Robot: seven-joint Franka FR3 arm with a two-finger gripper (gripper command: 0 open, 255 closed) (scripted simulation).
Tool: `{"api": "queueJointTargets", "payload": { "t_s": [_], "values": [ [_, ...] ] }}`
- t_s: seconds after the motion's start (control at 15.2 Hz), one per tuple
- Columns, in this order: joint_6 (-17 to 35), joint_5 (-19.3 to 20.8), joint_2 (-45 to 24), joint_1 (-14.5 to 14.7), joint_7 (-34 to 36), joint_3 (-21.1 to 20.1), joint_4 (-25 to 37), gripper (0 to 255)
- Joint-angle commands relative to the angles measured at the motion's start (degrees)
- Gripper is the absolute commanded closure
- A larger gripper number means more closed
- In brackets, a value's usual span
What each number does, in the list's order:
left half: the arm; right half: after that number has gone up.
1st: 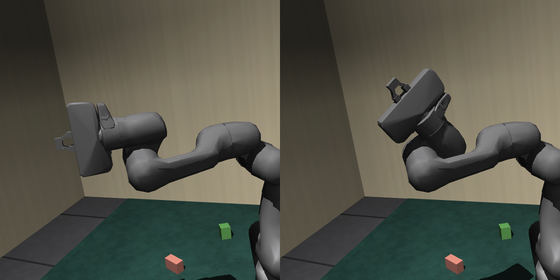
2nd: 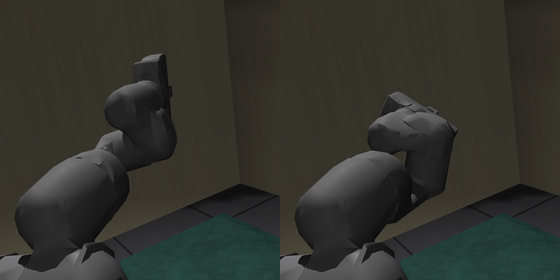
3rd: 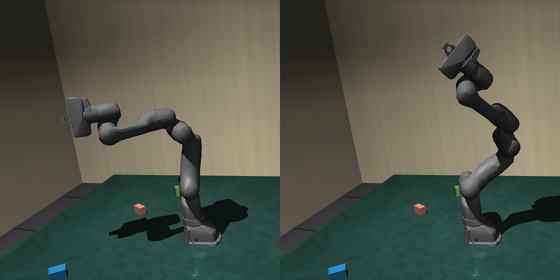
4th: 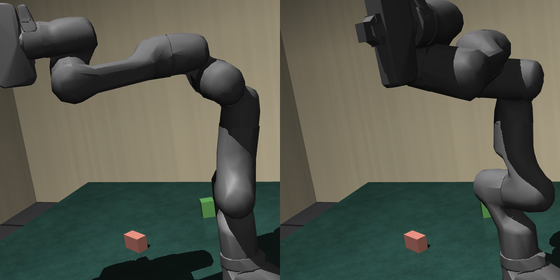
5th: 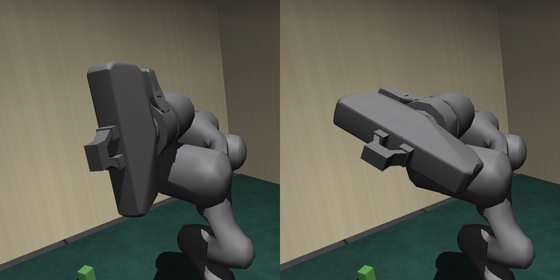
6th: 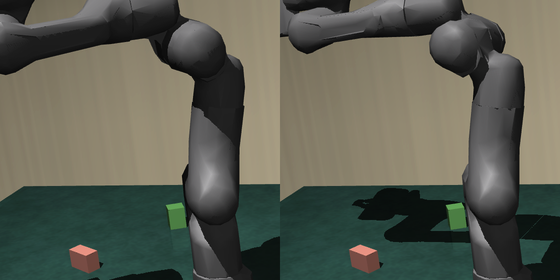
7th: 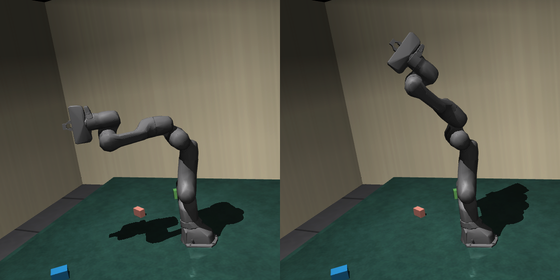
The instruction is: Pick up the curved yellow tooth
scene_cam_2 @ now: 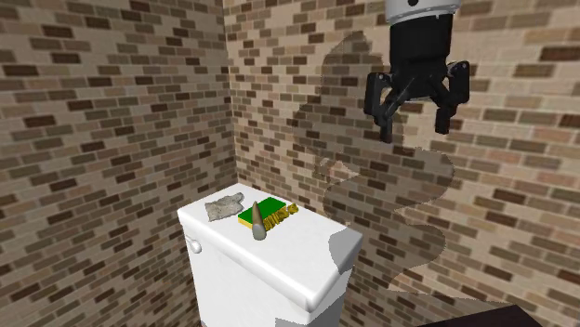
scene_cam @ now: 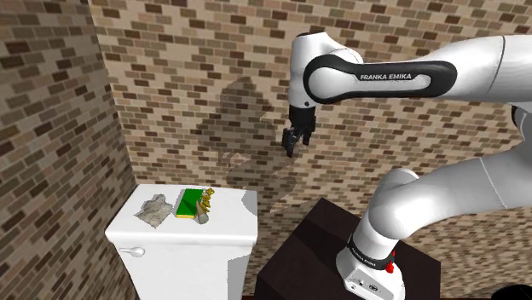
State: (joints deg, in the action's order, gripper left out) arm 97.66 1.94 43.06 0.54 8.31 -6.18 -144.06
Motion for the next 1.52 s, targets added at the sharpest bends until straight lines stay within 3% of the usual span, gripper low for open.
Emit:
{"api": "queueJointTargets", "payload": {
  "t_s": [0.0,0.46,0.86,1.12,1.45],
  "values": [
    [3.9,-1.0,-0.7,0.4,3.6,-2.4,-1.7,0],
    [18.6,-2.6,-8.7,0.8,17.2,-12.3,-4.0,0],
    [30.0,1.6,-19.9,-2.3,31.3,-21.9,-1.5,0],
    [35.5,9.7,-29.4,-6.4,43.5,-28.8,2.7,0],
    [36.7,27.6,-44.0,-9.9,62.9,-34.8,11.0,0]
  ]
}}
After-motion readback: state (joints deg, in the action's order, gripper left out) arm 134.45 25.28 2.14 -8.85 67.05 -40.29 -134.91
